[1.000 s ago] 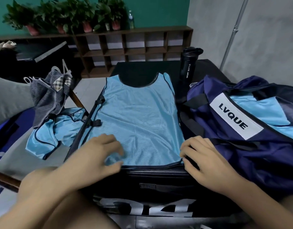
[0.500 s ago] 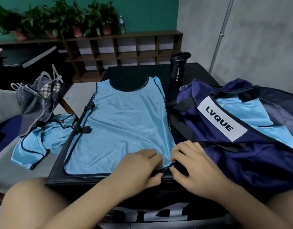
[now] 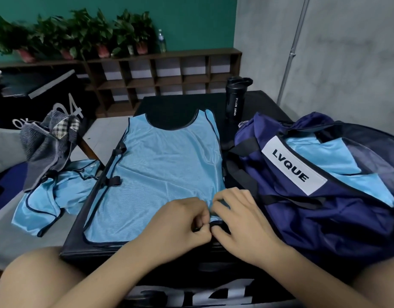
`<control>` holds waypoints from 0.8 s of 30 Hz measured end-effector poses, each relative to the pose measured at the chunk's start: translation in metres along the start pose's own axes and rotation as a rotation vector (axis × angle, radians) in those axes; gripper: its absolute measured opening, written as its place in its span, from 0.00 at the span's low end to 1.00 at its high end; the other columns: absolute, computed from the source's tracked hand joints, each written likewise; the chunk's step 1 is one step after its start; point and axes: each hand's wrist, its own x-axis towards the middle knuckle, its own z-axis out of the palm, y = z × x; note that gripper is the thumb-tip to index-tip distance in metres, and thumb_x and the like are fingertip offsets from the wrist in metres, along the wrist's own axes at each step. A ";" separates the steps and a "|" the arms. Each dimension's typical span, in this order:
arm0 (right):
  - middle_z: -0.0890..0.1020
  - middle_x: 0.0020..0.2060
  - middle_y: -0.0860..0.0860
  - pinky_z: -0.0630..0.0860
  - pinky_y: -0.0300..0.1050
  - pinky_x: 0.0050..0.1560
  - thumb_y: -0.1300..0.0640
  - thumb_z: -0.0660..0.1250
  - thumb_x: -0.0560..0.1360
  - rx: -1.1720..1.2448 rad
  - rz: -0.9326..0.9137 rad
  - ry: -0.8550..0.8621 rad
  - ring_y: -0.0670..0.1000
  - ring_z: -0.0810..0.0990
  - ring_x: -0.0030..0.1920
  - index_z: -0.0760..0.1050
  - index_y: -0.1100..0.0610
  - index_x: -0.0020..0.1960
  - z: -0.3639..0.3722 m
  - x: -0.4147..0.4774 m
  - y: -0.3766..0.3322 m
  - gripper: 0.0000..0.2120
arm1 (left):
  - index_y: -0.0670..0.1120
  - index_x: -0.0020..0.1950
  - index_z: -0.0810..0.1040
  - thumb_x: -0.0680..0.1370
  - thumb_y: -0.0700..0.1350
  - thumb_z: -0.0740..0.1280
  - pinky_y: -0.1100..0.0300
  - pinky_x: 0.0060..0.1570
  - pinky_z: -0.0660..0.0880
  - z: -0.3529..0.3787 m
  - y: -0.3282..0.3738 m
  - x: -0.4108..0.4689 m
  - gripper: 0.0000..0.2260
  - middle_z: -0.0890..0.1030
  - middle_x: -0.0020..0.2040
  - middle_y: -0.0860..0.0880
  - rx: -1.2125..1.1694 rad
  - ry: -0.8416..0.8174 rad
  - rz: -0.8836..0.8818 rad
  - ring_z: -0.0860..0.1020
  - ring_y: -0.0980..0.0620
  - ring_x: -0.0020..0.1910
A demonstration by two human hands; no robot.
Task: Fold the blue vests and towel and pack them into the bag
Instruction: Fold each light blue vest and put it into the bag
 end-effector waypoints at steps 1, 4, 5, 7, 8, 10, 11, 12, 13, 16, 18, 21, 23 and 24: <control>0.75 0.55 0.48 0.70 0.52 0.59 0.52 0.69 0.73 -0.013 0.003 0.017 0.55 0.75 0.57 0.77 0.53 0.52 0.001 0.002 0.001 0.09 | 0.54 0.42 0.77 0.72 0.51 0.69 0.56 0.44 0.78 -0.002 0.000 -0.001 0.03 0.79 0.40 0.57 -0.014 0.000 0.001 0.79 0.56 0.41; 0.76 0.55 0.49 0.70 0.52 0.59 0.60 0.65 0.66 -0.073 0.000 0.063 0.56 0.76 0.57 0.77 0.54 0.52 -0.001 0.008 0.008 0.15 | 0.53 0.42 0.78 0.71 0.48 0.70 0.55 0.45 0.78 -0.009 -0.001 -0.002 0.02 0.80 0.40 0.57 -0.073 -0.010 -0.010 0.80 0.55 0.41; 0.77 0.55 0.50 0.70 0.53 0.59 0.62 0.63 0.65 -0.088 -0.010 0.079 0.57 0.76 0.56 0.77 0.55 0.51 -0.004 0.009 0.012 0.15 | 0.53 0.41 0.78 0.71 0.47 0.71 0.55 0.46 0.79 -0.012 -0.002 -0.003 0.03 0.80 0.40 0.56 -0.094 -0.026 -0.017 0.80 0.55 0.41; 0.78 0.54 0.51 0.71 0.54 0.58 0.64 0.61 0.65 -0.117 -0.047 0.091 0.58 0.77 0.56 0.78 0.56 0.50 -0.011 0.007 0.022 0.15 | 0.52 0.41 0.79 0.71 0.44 0.72 0.56 0.45 0.79 -0.014 -0.003 -0.003 0.04 0.81 0.40 0.56 -0.126 -0.080 -0.026 0.81 0.54 0.40; 0.78 0.54 0.51 0.71 0.54 0.58 0.65 0.62 0.65 -0.137 -0.075 0.077 0.58 0.77 0.56 0.77 0.56 0.49 -0.015 0.005 0.027 0.14 | 0.52 0.41 0.79 0.71 0.43 0.72 0.57 0.45 0.79 -0.014 -0.004 -0.004 0.04 0.82 0.40 0.55 -0.136 -0.113 -0.031 0.81 0.54 0.41; 0.78 0.53 0.50 0.71 0.54 0.58 0.66 0.64 0.65 -0.177 -0.139 0.003 0.58 0.77 0.56 0.75 0.55 0.48 -0.021 -0.001 0.034 0.13 | 0.51 0.42 0.79 0.72 0.43 0.72 0.59 0.46 0.79 -0.010 -0.006 -0.004 0.03 0.82 0.41 0.56 -0.135 -0.183 -0.032 0.81 0.55 0.41; 0.77 0.53 0.50 0.71 0.53 0.57 0.66 0.63 0.65 -0.185 -0.170 -0.048 0.58 0.77 0.56 0.74 0.54 0.48 -0.024 -0.004 0.036 0.13 | 0.51 0.43 0.79 0.73 0.44 0.71 0.58 0.46 0.79 -0.007 -0.007 -0.004 0.03 0.82 0.41 0.56 -0.127 -0.219 -0.025 0.81 0.56 0.42; 0.77 0.52 0.49 0.71 0.52 0.56 0.65 0.62 0.66 -0.186 -0.194 -0.100 0.57 0.77 0.55 0.74 0.53 0.48 -0.025 -0.006 0.038 0.13 | 0.51 0.44 0.79 0.73 0.45 0.70 0.58 0.47 0.79 -0.004 -0.008 -0.004 0.02 0.82 0.41 0.56 -0.118 -0.256 -0.016 0.81 0.56 0.42; 0.76 0.51 0.48 0.72 0.52 0.55 0.65 0.61 0.67 -0.184 -0.209 -0.147 0.57 0.77 0.54 0.73 0.53 0.48 -0.027 -0.008 0.039 0.13 | 0.51 0.44 0.79 0.73 0.45 0.70 0.57 0.47 0.79 -0.002 -0.008 -0.003 0.02 0.82 0.41 0.56 -0.109 -0.291 -0.010 0.81 0.57 0.43; 0.75 0.51 0.45 0.72 0.50 0.53 0.64 0.55 0.69 -0.163 -0.210 -0.252 0.53 0.75 0.50 0.72 0.49 0.50 -0.032 -0.011 0.042 0.16 | 0.52 0.47 0.80 0.75 0.48 0.70 0.60 0.47 0.79 -0.005 -0.007 0.003 0.02 0.83 0.42 0.56 -0.106 -0.347 -0.035 0.81 0.57 0.42; 0.74 0.51 0.43 0.72 0.49 0.53 0.63 0.53 0.70 -0.141 -0.189 -0.280 0.52 0.73 0.50 0.72 0.47 0.53 -0.041 -0.005 0.043 0.18 | 0.53 0.48 0.82 0.75 0.48 0.70 0.59 0.47 0.79 -0.014 -0.011 0.011 0.03 0.84 0.42 0.56 -0.140 -0.377 -0.070 0.81 0.57 0.42; 0.73 0.51 0.42 0.70 0.46 0.54 0.61 0.58 0.73 -0.110 -0.126 -0.259 0.49 0.72 0.51 0.73 0.46 0.56 -0.061 0.025 0.041 0.16 | 0.54 0.49 0.83 0.77 0.46 0.70 0.62 0.45 0.78 -0.032 -0.024 0.030 0.05 0.86 0.43 0.57 -0.177 -0.331 -0.100 0.82 0.56 0.42; 0.75 0.51 0.41 0.70 0.46 0.54 0.60 0.62 0.75 -0.068 -0.087 -0.211 0.48 0.73 0.52 0.74 0.47 0.57 -0.076 0.057 0.038 0.14 | 0.54 0.49 0.84 0.79 0.44 0.69 0.67 0.40 0.74 -0.042 -0.038 0.046 0.06 0.85 0.42 0.60 -0.183 -0.240 -0.146 0.81 0.57 0.40; 0.76 0.51 0.41 0.72 0.46 0.54 0.59 0.63 0.76 -0.052 -0.066 -0.186 0.48 0.74 0.52 0.75 0.47 0.57 -0.082 0.075 0.037 0.13 | 0.54 0.48 0.83 0.79 0.44 0.69 0.67 0.39 0.73 -0.047 -0.046 0.054 0.06 0.84 0.40 0.60 -0.169 -0.185 -0.166 0.80 0.58 0.38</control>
